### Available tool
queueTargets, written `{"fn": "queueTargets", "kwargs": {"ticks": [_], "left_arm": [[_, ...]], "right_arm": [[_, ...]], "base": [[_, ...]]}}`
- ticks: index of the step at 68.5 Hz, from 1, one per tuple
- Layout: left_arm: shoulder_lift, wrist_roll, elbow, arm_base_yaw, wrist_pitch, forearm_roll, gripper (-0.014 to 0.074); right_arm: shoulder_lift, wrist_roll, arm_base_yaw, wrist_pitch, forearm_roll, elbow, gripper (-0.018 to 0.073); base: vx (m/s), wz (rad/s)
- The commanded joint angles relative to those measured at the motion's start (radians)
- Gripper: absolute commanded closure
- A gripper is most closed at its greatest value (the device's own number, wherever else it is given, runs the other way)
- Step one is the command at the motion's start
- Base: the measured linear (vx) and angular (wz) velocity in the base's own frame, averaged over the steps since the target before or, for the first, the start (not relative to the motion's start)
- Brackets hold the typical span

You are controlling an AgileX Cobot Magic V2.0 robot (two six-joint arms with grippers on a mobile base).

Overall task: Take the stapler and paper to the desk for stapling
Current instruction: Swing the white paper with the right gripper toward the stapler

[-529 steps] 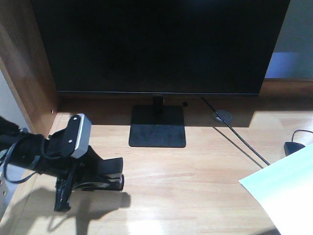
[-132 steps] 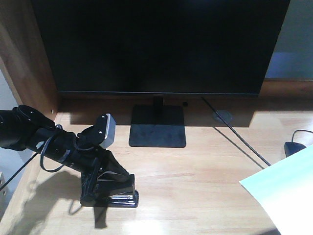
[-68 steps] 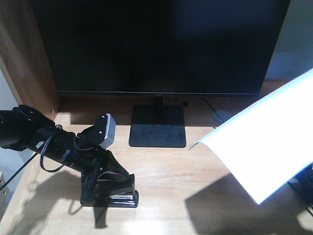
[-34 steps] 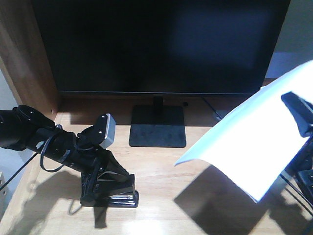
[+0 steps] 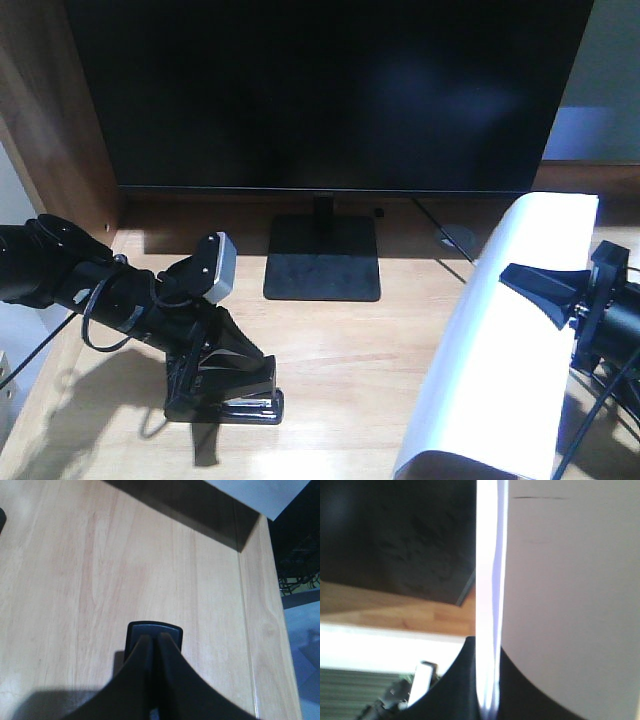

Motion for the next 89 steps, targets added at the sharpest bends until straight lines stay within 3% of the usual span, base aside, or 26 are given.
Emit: {"fn": "queueTargets", "kwargs": {"ticks": [1,9,24,44,56,69,89], "left_arm": [[-0.042,-0.006,-0.021,-0.003,0.033,-0.054,0.0603],[-0.042,-0.006,-0.021,-0.003,0.033,-0.054,0.0603],[-0.042,-0.006,-0.021,-0.003,0.033,-0.054,0.0603],[-0.042,-0.006,-0.021,-0.003,0.033,-0.054,0.0603],[-0.042,-0.006,-0.021,-0.003,0.033,-0.054,0.0603],[-0.042,-0.006,-0.021,-0.003,0.033,-0.054,0.0603],[-0.042,-0.006,-0.021,-0.003,0.033,-0.054,0.0603]], "right_arm": [[-0.001,-0.011,-0.008,-0.196,-0.016,-0.051,0.0562],[0.005,-0.011,0.029,-0.196,-0.035,-0.068,0.0562],[0.005,-0.011,0.212,-0.18,-0.025,-0.144,0.0562],[0.005,-0.013,0.365,-0.119,0.032,-0.162,0.0562],[0.005,-0.046,0.459,-0.069,0.125,-0.162,0.0562],[0.01,-0.093,0.482,0.052,0.129,-0.161,0.0562],[0.178,-0.207,0.481,0.052,0.093,-0.161,0.0562]], "base": [[0.0,0.0],[0.0,0.0],[0.0,0.0],[0.0,0.0],[0.0,0.0],[0.0,0.0],[0.0,0.0]]}}
